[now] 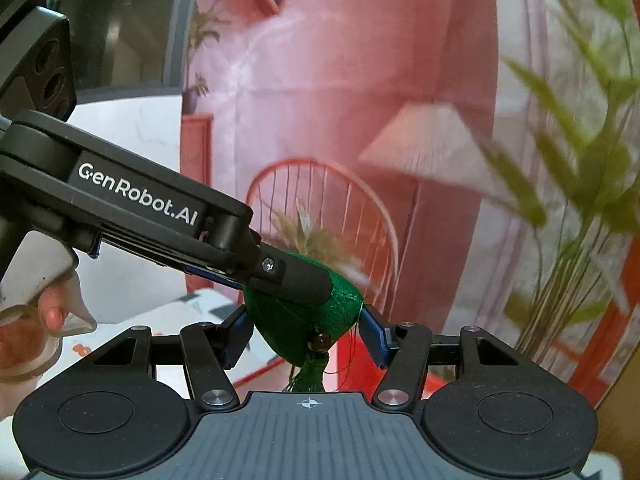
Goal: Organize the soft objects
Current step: 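Lift the green ball with both grippers and carry it over the box, then open both grippers to drop the green ball into the box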
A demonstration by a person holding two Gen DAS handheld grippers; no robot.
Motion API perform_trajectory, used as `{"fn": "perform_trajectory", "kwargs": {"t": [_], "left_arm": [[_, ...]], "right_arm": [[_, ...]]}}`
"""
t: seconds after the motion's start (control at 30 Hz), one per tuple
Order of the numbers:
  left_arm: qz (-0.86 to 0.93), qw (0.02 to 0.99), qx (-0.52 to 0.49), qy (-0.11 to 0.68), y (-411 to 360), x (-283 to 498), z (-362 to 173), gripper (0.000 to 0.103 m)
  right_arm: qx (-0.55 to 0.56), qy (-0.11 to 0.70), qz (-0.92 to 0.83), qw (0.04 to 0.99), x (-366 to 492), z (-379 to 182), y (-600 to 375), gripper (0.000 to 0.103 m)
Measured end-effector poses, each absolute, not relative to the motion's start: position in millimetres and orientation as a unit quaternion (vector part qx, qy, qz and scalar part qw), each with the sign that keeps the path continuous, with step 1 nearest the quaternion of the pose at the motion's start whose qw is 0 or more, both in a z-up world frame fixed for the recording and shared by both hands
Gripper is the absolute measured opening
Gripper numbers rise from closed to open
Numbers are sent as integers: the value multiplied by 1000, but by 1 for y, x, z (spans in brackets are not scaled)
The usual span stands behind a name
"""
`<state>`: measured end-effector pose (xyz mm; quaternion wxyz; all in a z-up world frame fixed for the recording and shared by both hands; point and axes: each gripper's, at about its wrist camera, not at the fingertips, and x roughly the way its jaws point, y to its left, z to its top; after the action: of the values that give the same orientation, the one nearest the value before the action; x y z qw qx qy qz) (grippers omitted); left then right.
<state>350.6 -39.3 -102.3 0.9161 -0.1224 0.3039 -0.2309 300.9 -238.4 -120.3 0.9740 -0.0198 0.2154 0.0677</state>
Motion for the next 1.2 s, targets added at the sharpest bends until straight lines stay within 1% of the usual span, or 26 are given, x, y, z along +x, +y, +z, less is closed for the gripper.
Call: {"fn": "perform_trajectory", "kwargs": {"t": [0.17, 0.33, 0.4, 0.43, 0.47, 0.5, 0.63, 0.7, 0.73, 0.77, 0.93, 1.03, 1.2], "left_arm": [[-221, 902, -122, 350, -34, 369, -140, 54], [-212, 901, -117, 360, -27, 377, -156, 55], [-207, 903, -113, 360, -25, 379, -158, 58], [-205, 904, -111, 359, -24, 379, -159, 60], [-199, 905, -110, 358, -22, 379, -159, 63], [-196, 906, -111, 357, -23, 380, -159, 65], [-191, 911, -114, 347, -16, 371, -158, 66], [-184, 915, -105, 344, -14, 366, -157, 67], [-176, 917, -100, 344, -13, 366, -157, 67], [-166, 919, -99, 344, -12, 366, -157, 67], [-155, 924, -99, 335, -3, 360, -151, 67], [-148, 928, -89, 330, -3, 355, -148, 67], [-147, 932, -78, 322, 4, 342, -150, 67]], "right_arm": [[8, 257, 71, 964, 319, -161, -241, 54], [15, 280, 71, 957, 326, -185, -239, 55], [19, 286, 73, 955, 327, -191, -240, 56], [20, 289, 72, 955, 327, -192, -240, 59], [14, 292, 66, 954, 327, -195, -238, 64], [7, 294, 62, 954, 326, -196, -237, 65], [-7, 303, 57, 951, 321, -201, -233, 69], [-8, 307, 55, 950, 318, -201, -233, 73], [-12, 311, 50, 949, 317, -202, -233, 78], [-18, 319, 42, 947, 317, -204, -231, 79], [8, 332, 14, 943, 315, -205, -238, 79], [-1, 334, 5, 942, 309, -203, -239, 79], [15, 324, -7, 946, 295, -196, -248, 77]]}}
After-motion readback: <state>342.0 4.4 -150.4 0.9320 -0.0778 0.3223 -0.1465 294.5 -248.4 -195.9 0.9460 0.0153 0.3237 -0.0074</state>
